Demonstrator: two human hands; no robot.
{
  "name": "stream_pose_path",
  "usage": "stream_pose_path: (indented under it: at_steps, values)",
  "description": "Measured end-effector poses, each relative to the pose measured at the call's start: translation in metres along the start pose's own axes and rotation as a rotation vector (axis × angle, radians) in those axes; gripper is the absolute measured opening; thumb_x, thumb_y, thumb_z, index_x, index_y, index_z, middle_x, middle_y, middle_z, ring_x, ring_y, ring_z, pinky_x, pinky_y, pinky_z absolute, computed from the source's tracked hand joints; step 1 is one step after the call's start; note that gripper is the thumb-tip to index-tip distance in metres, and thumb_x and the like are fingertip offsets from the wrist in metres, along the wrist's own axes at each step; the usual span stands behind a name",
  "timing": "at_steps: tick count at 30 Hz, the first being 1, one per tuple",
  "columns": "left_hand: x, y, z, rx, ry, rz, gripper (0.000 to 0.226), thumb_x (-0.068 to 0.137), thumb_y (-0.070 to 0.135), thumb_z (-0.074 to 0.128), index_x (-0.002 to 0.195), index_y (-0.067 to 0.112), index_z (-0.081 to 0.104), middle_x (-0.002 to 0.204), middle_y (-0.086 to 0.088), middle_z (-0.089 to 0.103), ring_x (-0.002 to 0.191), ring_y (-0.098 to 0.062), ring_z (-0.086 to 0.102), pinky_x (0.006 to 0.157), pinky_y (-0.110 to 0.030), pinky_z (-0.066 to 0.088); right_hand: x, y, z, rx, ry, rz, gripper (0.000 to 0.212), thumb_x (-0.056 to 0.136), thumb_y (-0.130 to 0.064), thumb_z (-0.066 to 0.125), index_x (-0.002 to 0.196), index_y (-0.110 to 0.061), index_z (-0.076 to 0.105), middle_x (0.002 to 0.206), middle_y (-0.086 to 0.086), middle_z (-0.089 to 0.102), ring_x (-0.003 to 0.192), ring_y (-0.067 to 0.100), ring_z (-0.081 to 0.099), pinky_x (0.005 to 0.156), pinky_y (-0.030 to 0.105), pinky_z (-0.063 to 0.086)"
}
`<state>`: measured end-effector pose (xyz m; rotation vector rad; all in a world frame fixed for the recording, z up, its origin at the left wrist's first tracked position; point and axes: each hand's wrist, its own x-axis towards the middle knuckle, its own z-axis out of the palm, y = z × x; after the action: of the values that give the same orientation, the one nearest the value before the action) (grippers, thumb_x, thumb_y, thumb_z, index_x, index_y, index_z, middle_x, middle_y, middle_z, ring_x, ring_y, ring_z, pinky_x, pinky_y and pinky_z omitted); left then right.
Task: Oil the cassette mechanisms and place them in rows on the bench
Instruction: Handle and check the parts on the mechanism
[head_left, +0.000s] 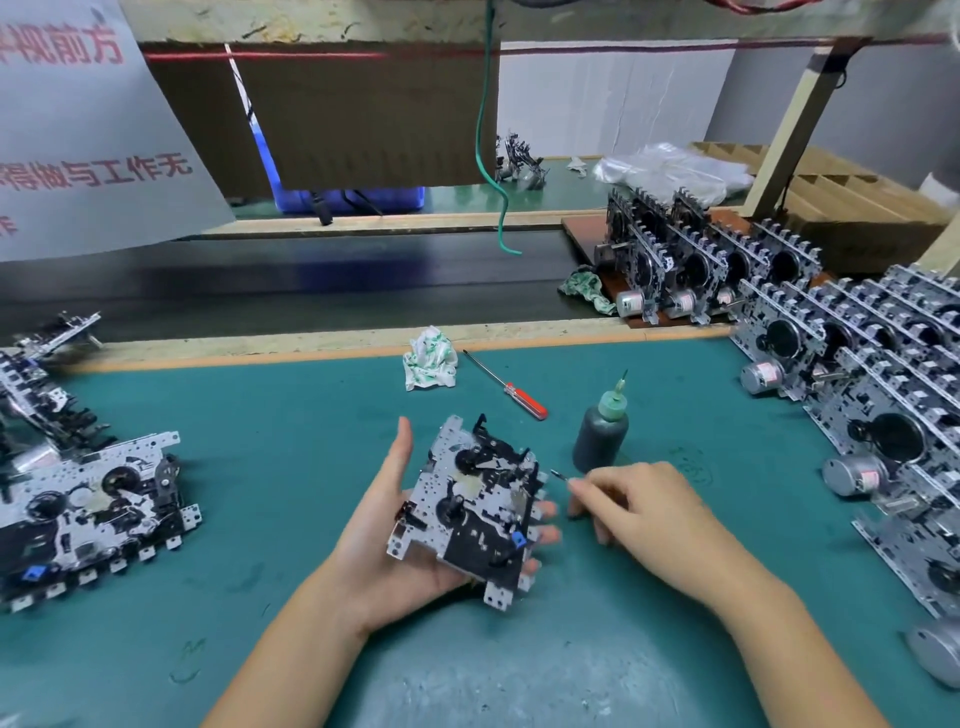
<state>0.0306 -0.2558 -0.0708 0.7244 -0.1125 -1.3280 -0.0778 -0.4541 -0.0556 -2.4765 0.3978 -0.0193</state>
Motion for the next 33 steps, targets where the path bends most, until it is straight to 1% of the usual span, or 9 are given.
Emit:
stream_pose_path:
  at_steps: [2,5,10,14,19,23,26,30,33]
  values:
    - [-0.002,0.002,-0.001,0.147,0.005,-0.055,0.088,0.082,0.075,0.042,0.132,0.003,0.054,0.137,-0.031,0.045,0.120,-0.045,0.049,0.102,-0.055,0.038,-0.006,0.000,0.001,-0.282,0.097,-0.105,0.024,0.092,-0.043,0.050,0.113,-0.036,0.060,0.086,-0.016,0.063,0.082,0.005,0.056,0.075,0.023,0.043]
    - [-0.005,0.003,-0.001,0.326,0.057,-0.153,0.079,0.071,0.070,0.056,0.123,0.012,0.064,0.130,-0.021,0.057,0.117,-0.036,0.057,0.103,-0.047,0.042,-0.018,0.000,0.004,-0.378,0.026,-0.303,0.060,0.084,-0.038,0.059,0.140,-0.036,0.036,0.121,-0.018,0.050,0.114,0.004,0.043,0.096,0.018,0.030]
    - [-0.001,0.006,-0.003,0.447,0.185,-0.190,0.099,0.062,0.084,0.052,0.116,0.002,0.066,0.125,-0.025,0.057,0.116,-0.036,0.056,0.106,-0.046,0.040,-0.036,0.008,0.008,-0.470,0.167,-0.471,0.055,0.064,-0.063,0.062,0.101,-0.023,0.067,0.091,-0.014,0.064,0.091,0.007,0.057,0.091,0.021,0.036]
    - [-0.005,0.012,0.000,0.519,0.226,-0.082,0.087,0.064,0.080,0.043,0.086,0.003,0.075,0.094,-0.014,0.071,0.086,-0.023,0.068,0.078,-0.032,0.056,-0.044,0.015,0.013,-0.473,0.321,-0.411,0.051,0.068,-0.070,0.054,0.081,-0.021,0.065,0.076,-0.013,0.061,0.075,0.013,0.062,0.085,0.024,0.034]
    - [-0.031,-0.001,0.011,1.566,0.850,0.235,0.093,0.054,0.100,0.013,0.071,0.025,0.065,0.060,0.006,0.066,0.064,-0.012,0.062,0.067,-0.030,0.049,-0.051,0.012,0.025,-0.421,0.396,-0.376,0.051,0.074,-0.069,0.047,0.072,-0.018,0.055,0.070,-0.010,0.051,0.068,0.015,0.054,0.081,0.025,0.034]
    - [-0.040,-0.034,0.015,2.071,0.804,0.203,0.083,0.040,0.100,0.004,0.075,0.040,0.050,0.071,0.009,0.063,0.074,-0.011,0.060,0.054,-0.024,0.032,-0.047,0.013,0.028,-0.462,0.413,-0.390,0.048,0.079,-0.063,0.047,0.067,-0.016,0.054,0.067,-0.007,0.050,0.065,0.018,0.052,0.078,0.025,0.034]
    - [-0.035,-0.041,0.015,2.166,0.893,0.319,0.077,0.040,0.098,0.008,0.072,0.041,0.050,0.074,0.009,0.066,0.081,-0.009,0.063,0.056,-0.023,0.031,-0.047,0.015,0.030,-0.518,0.417,-0.387,0.049,0.081,-0.062,0.046,0.065,-0.017,0.055,0.066,-0.006,0.050,0.065,0.019,0.053,0.079,0.028,0.035]
    - [-0.027,-0.050,0.012,2.095,0.946,0.561,0.066,0.051,0.083,0.038,0.046,0.019,0.055,0.036,-0.002,0.048,0.036,-0.020,0.054,0.038,-0.023,0.032,-0.045,0.015,0.030,-0.505,0.418,-0.413,0.047,0.078,-0.060,0.051,0.063,-0.016,0.054,0.064,-0.006,0.049,0.063,0.019,0.051,0.079,0.029,0.036]
    - [-0.026,-0.049,0.008,2.053,0.914,0.697,0.060,0.053,0.074,0.047,0.039,0.015,0.045,0.030,-0.002,0.040,0.027,-0.020,0.044,0.035,-0.019,0.028,-0.047,0.016,0.030,-0.483,0.396,-0.463,0.049,0.071,-0.064,0.057,0.061,-0.016,0.054,0.064,-0.007,0.048,0.063,0.018,0.048,0.080,0.029,0.037]
